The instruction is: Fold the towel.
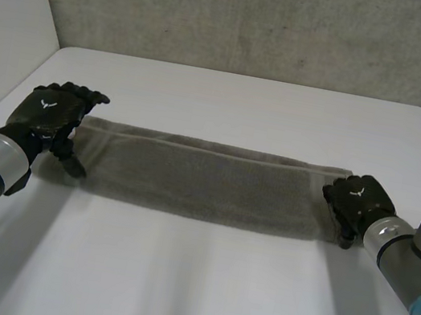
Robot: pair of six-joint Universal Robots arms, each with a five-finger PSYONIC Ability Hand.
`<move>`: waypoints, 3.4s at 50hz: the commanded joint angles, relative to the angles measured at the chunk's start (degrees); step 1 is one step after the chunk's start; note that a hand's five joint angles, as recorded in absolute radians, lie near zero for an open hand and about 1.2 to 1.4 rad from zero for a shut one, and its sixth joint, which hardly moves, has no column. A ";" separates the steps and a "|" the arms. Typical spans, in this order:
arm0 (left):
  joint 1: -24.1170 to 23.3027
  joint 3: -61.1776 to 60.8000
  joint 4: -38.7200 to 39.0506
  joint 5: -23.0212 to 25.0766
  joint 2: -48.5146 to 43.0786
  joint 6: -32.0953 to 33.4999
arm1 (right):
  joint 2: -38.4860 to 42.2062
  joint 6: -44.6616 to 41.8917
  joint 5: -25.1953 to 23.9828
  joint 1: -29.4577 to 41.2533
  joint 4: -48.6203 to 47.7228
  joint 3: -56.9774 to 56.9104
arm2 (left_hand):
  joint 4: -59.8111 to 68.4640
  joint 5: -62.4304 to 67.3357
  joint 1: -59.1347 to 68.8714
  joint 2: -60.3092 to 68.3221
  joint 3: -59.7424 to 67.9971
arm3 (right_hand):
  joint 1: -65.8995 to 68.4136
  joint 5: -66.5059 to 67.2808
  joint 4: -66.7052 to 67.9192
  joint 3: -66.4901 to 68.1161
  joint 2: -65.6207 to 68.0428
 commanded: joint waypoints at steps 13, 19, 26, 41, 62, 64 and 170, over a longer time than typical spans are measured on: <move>0.04 -0.19 0.68 -0.06 -0.34 0.21 | 5.35 -0.23 0.64 -2.98 -1.23 -2.84 | -3.55 -11.97 -4.00 -3.72 -3.09 | 50.40 49.54 50.05 50.33 50.28; 0.13 -0.11 0.68 -0.06 -0.43 0.21 | 5.43 -0.23 0.64 -4.21 -0.70 -3.81 | -3.55 -11.97 -4.01 -3.72 -3.09 | 50.42 49.56 50.07 50.35 50.30; 0.04 -0.37 0.59 -0.06 -0.43 0.21 | 5.17 -4.09 0.64 -9.92 2.46 -6.45 | -3.55 -11.97 -4.01 -3.72 -3.09 | 50.42 49.56 50.07 50.35 50.30; -0.13 -0.55 0.59 -0.32 1.07 0.12 | 3.94 -9.19 4.59 -16.60 13.97 -25.08 | -4.22 -12.64 -4.68 -4.39 -3.77 | 50.42 49.56 50.07 50.35 50.30; -5.49 4.90 0.33 -1.37 0.45 -1.46 | 19.05 -3.04 4.33 31.72 13.10 -38.70 | -4.22 -12.64 -4.68 -4.39 -3.77 | 50.42 49.56 50.07 50.35 50.30; -5.84 4.82 0.33 -1.37 0.28 -1.46 | 19.49 -2.78 4.33 32.43 12.75 -38.62 | -4.22 -12.64 -4.68 -4.39 -3.77 | 50.42 49.56 50.07 50.35 50.30; -22.11 22.74 -1.96 -14.12 -10.27 -14.12 | -5.73 22.36 -1.12 16.80 4.74 -12.42 | -4.05 -12.47 -4.51 -4.22 -3.60 | -19.58 -20.44 -19.93 -19.65 -19.70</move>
